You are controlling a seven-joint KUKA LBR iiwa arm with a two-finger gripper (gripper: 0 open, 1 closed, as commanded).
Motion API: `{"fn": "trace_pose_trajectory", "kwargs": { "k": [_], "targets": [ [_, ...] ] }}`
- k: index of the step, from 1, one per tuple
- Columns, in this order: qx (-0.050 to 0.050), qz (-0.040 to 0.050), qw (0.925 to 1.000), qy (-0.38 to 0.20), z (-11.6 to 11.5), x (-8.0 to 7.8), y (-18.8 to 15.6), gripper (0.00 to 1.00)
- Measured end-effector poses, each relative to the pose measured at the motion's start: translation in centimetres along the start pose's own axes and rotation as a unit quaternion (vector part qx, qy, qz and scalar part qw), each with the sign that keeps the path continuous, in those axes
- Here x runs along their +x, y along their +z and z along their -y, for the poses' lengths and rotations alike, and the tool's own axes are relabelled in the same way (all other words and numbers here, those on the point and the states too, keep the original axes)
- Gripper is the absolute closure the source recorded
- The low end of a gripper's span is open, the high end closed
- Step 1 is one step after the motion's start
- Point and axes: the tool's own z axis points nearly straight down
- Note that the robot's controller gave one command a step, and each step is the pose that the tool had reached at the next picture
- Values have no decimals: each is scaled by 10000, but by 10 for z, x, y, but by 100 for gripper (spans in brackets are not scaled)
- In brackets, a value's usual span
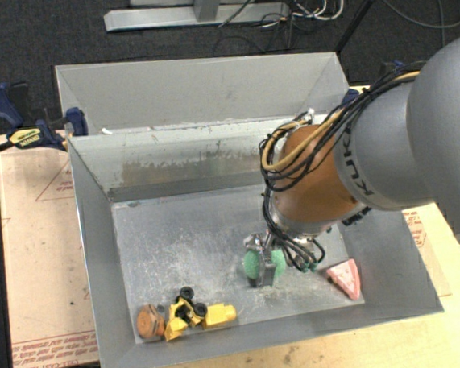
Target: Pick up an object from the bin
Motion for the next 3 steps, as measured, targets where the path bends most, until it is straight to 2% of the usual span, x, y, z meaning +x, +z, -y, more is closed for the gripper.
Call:
{"fn": "trace_pose_trajectory", "kwargs": {
  "k": [3],
  "targets": [
    [-1, -11, 10000, -4, 0, 0, -19, 100]
  ]
}}
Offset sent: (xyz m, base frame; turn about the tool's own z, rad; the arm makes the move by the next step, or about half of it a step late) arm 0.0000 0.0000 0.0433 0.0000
